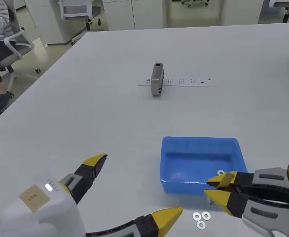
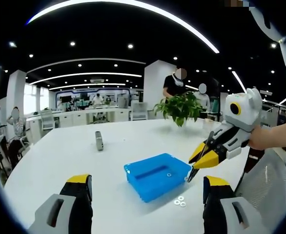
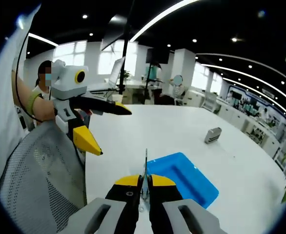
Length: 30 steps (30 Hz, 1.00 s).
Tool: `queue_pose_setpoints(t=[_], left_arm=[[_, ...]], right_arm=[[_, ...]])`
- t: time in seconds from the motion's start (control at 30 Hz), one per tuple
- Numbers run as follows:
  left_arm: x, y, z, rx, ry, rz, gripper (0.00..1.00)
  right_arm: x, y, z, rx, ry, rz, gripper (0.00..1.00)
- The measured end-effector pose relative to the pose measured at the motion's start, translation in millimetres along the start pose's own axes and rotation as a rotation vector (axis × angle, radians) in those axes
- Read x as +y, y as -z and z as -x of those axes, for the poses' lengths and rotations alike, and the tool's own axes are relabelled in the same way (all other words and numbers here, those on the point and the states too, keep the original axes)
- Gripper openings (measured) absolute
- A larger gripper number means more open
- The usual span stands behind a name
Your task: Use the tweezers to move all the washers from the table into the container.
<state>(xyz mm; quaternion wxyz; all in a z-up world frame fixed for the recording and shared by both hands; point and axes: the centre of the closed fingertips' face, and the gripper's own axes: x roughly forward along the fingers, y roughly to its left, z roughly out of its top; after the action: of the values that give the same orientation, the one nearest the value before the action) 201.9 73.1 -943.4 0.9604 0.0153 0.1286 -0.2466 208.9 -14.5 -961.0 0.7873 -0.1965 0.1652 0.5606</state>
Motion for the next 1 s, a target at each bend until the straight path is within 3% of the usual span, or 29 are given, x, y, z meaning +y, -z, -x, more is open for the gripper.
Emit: queue_pose_setpoints(t=[0.47,0.8,1.0], left_arm=[[1.2,-1.0,0.6,-0.005,-0.005,0.001,0.96],[3.6,-1.1,1.4,-0.008,-0.012,0.009,0.95],[3.6,-1.0,1.4,-0.009,-0.011,0.013,0.95]], right_arm=[[-24.9,-15.4,-2.4,-0.034,0.027,-0.033,0.02],[-45.0,-13.8,-11.1,-0.05,0.042,-0.097,0.02],[-67.1,-4.8,-19.2,-0.055,0.043,-0.264,0.02]])
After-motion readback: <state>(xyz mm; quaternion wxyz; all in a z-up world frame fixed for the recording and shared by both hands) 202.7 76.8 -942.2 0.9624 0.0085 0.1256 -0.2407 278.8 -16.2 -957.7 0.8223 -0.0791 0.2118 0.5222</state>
